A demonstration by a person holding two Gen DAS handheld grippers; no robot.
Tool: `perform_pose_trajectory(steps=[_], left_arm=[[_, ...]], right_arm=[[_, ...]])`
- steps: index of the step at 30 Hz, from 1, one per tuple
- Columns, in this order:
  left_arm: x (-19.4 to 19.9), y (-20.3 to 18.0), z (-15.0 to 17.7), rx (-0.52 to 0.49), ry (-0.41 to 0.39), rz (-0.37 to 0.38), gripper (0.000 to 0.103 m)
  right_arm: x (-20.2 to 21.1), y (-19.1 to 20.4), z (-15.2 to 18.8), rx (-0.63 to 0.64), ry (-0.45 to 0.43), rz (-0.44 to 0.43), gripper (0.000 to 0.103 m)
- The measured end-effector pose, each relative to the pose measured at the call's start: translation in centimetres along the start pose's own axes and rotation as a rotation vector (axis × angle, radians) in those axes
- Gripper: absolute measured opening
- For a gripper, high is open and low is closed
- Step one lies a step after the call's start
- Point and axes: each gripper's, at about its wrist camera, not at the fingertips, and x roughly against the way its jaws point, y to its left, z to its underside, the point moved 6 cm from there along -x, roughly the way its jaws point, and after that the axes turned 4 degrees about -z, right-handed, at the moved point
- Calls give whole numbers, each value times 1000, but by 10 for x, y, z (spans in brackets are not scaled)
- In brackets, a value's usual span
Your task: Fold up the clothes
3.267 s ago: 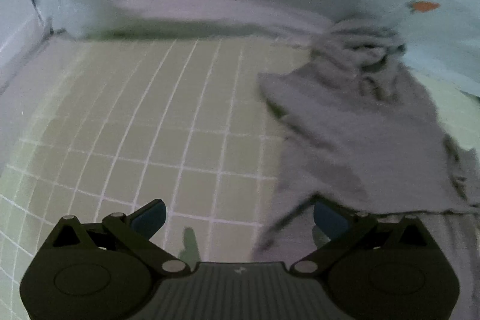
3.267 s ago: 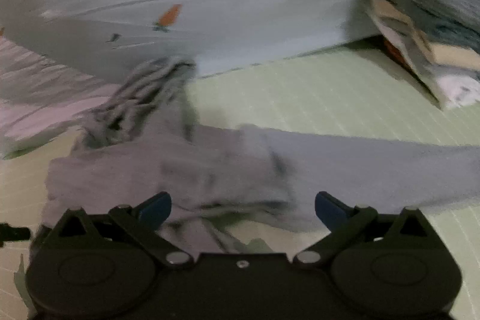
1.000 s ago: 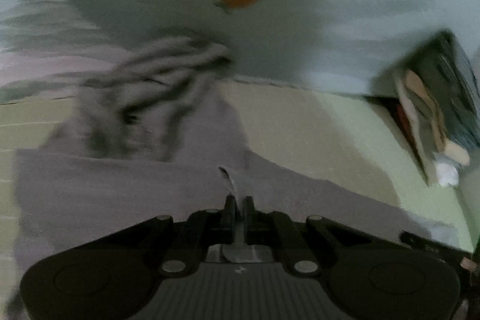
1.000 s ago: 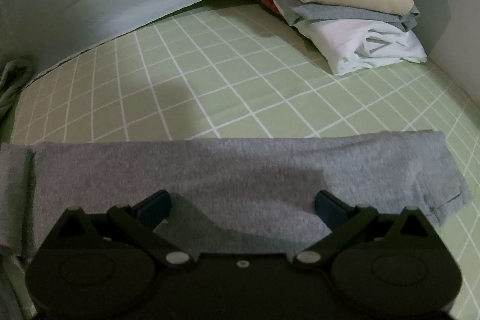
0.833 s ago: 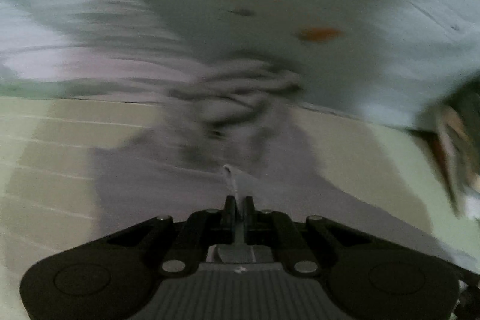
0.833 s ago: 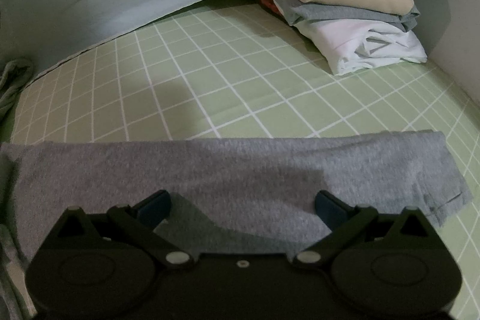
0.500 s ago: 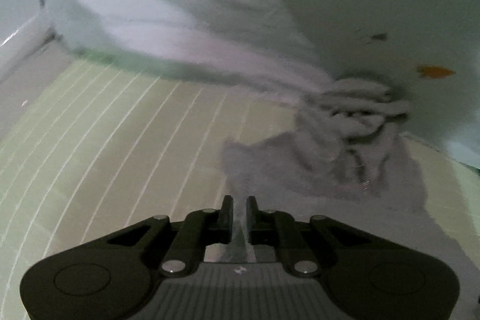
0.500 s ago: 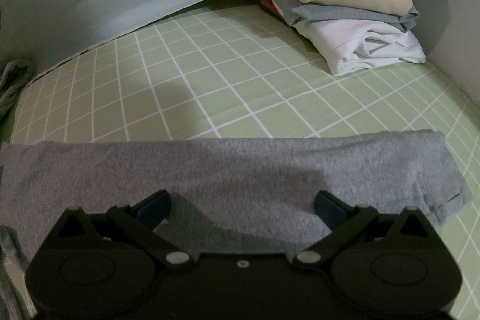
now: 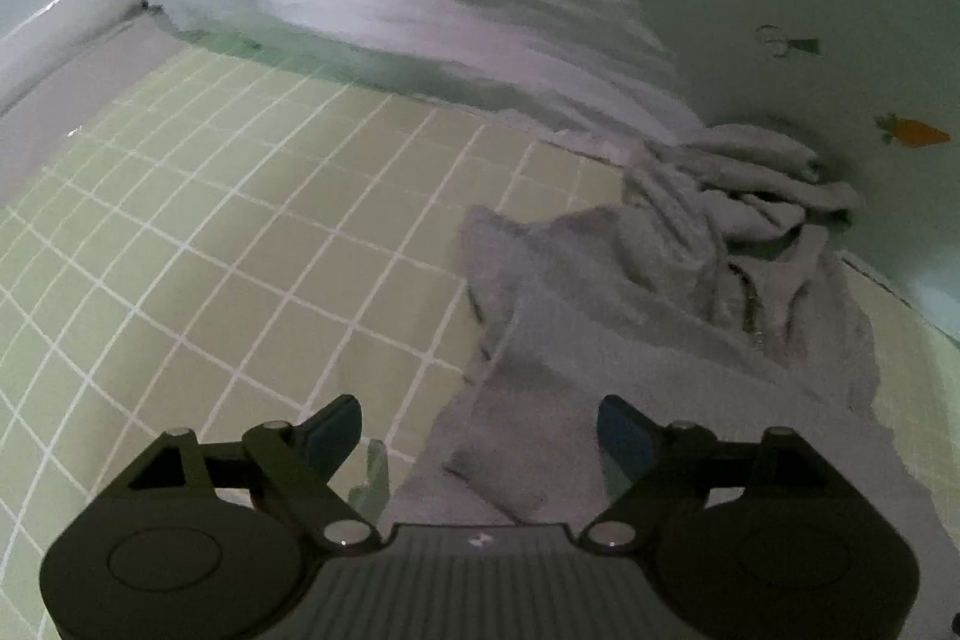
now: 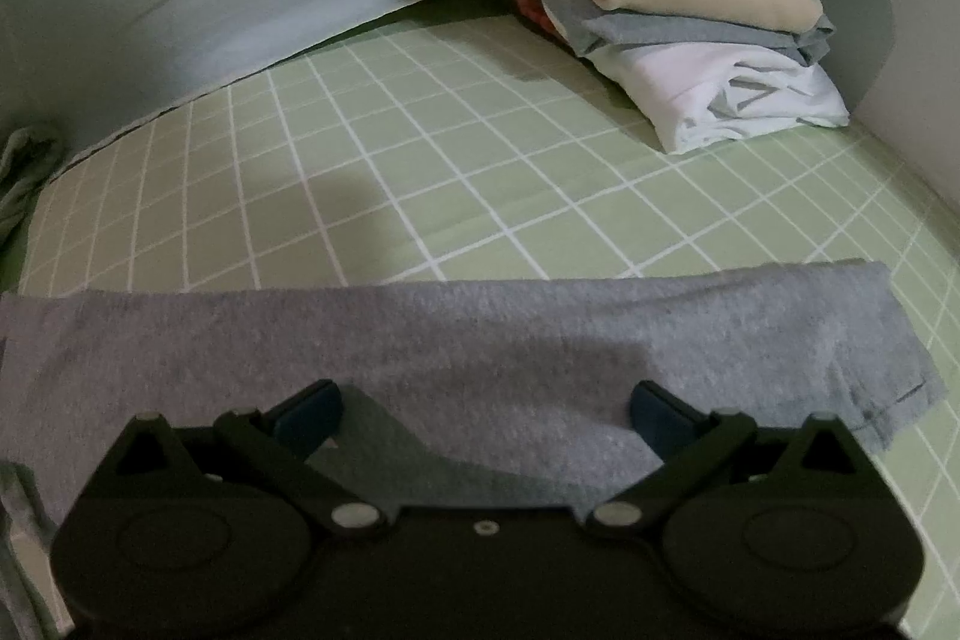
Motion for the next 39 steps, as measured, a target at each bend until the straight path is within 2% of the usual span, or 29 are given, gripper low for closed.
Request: perform_pose_trajectory(steps=[7,13,21,27,30,36,39], left_arm=[[51,-21,-6,-58,-103,14,90],[100,-37,6,-111,-149,24,91],[146,-60,36,-193,-140,22,93],[157,-71,60,-256,-117,7,94],[161,-73,71,-279,-112,-4,94],[170,-58,88,-281,-95,18,94],[171,-44,89,-264,-91,18,94]], right_arm=[[5,-6,2,53,18,-40,103],[17,-42,0,3,-32,43,103],[21,-122,-8,-20,-82,230,103],[17,-165,-6,-30,-101,291,103],[16,-169,-6,-28,-119,282,103],[15,-173,3,-188,-133,255,103],[14,-171,5,-202,-129,237,103]])
